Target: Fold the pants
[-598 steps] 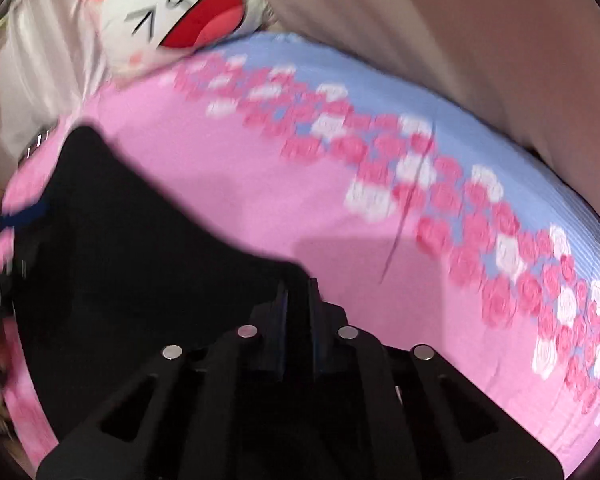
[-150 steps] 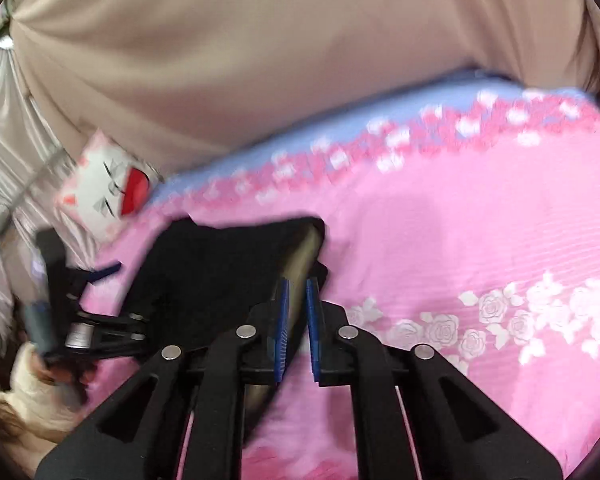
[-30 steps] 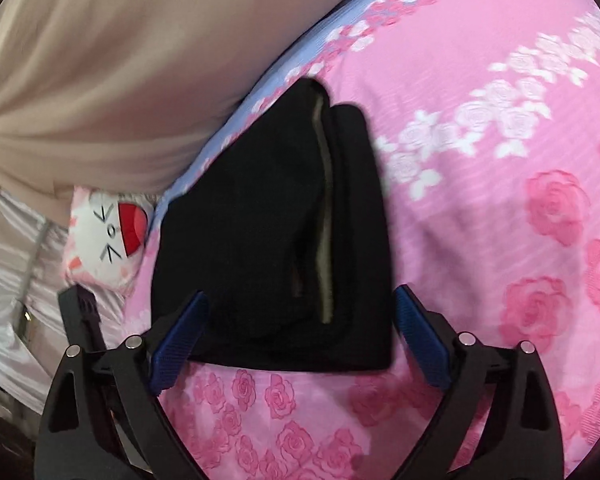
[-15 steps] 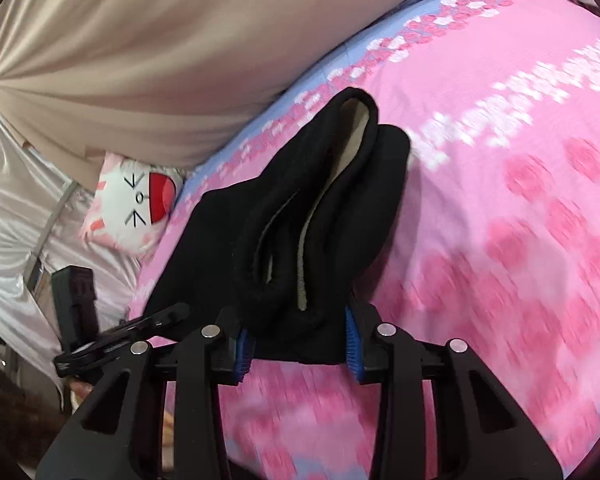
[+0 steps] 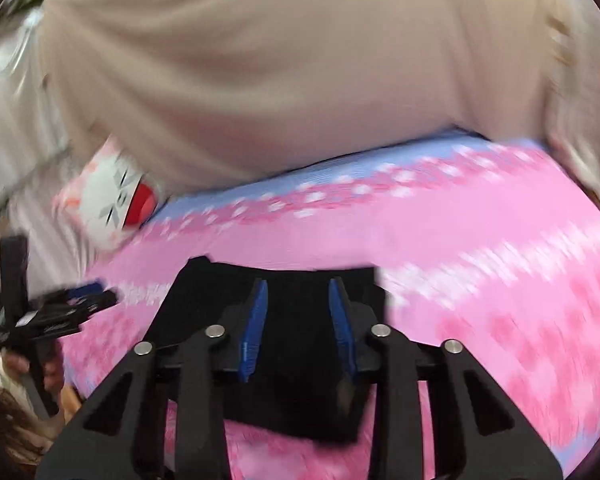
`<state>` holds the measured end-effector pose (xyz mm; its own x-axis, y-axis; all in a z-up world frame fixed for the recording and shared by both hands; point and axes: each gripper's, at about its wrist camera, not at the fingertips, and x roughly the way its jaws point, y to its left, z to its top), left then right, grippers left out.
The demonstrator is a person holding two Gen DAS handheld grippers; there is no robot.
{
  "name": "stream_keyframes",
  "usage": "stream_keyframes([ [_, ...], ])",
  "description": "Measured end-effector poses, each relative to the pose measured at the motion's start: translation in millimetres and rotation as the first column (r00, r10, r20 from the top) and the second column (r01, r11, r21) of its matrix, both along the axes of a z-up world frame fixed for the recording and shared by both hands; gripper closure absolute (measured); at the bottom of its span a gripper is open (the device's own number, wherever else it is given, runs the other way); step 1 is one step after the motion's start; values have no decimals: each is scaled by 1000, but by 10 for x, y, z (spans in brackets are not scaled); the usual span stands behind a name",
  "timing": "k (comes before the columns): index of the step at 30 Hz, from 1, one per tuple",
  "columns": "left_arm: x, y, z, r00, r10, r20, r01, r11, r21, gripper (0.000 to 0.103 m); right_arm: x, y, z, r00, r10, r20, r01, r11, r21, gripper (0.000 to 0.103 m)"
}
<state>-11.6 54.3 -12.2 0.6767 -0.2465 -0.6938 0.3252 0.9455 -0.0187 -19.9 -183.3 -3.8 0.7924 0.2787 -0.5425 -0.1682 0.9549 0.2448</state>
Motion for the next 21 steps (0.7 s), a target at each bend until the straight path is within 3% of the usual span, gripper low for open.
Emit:
stream_keyframes([
  [2, 239, -202, -343, 997, 0, -82, 4, 999, 40, 30, 278, 151, -240, 996, 41, -79, -46, 997, -64, 73],
  [4, 406, -333, -701, 987, 28, -158, -12, 995, 101, 28, 548, 119, -620, 984, -56, -172, 19, 978, -208, 75],
  [5, 435, -347, -813, 986, 44, -162, -26, 993, 112, 18, 622, -11, -813, 977, -88, -193, 42, 971, -234, 75],
  [7, 414, -256, -884, 989, 75, -127, -65, 995, 80, 7, 521, -307, -843, 978, -70, -197, 65, 997, -34, 78],
  [8, 388, -201, -862, 987, 88, -138, -80, 995, 62, 8, 468, -374, -813, 976, -84, -203, 86, 996, 4, 82],
  [10, 323, -169, -775, 985, 107, -138, -99, 993, 61, 9, 262, -429, -650, 971, -170, -166, 166, 985, -37, 78],
  [17, 131, -215, -540, 988, 151, -30, -143, 975, 170, 9, -366, -676, -428, 961, -231, -150, 231, 973, -21, 76],
  [18, 117, -240, -529, 988, 154, -20, -148, 972, 182, 9, -360, -613, -425, 957, -246, -154, 242, 969, -43, 73],
  [20, 132, -253, -516, 987, 158, -13, -152, 968, 198, 9, -442, -600, -410, 949, -276, -149, 264, 960, -98, 42],
  [21, 123, -272, -509, 988, 157, -10, -152, 967, 206, 9, -435, -490, -373, 949, -286, -132, 272, 955, -119, 17],
])
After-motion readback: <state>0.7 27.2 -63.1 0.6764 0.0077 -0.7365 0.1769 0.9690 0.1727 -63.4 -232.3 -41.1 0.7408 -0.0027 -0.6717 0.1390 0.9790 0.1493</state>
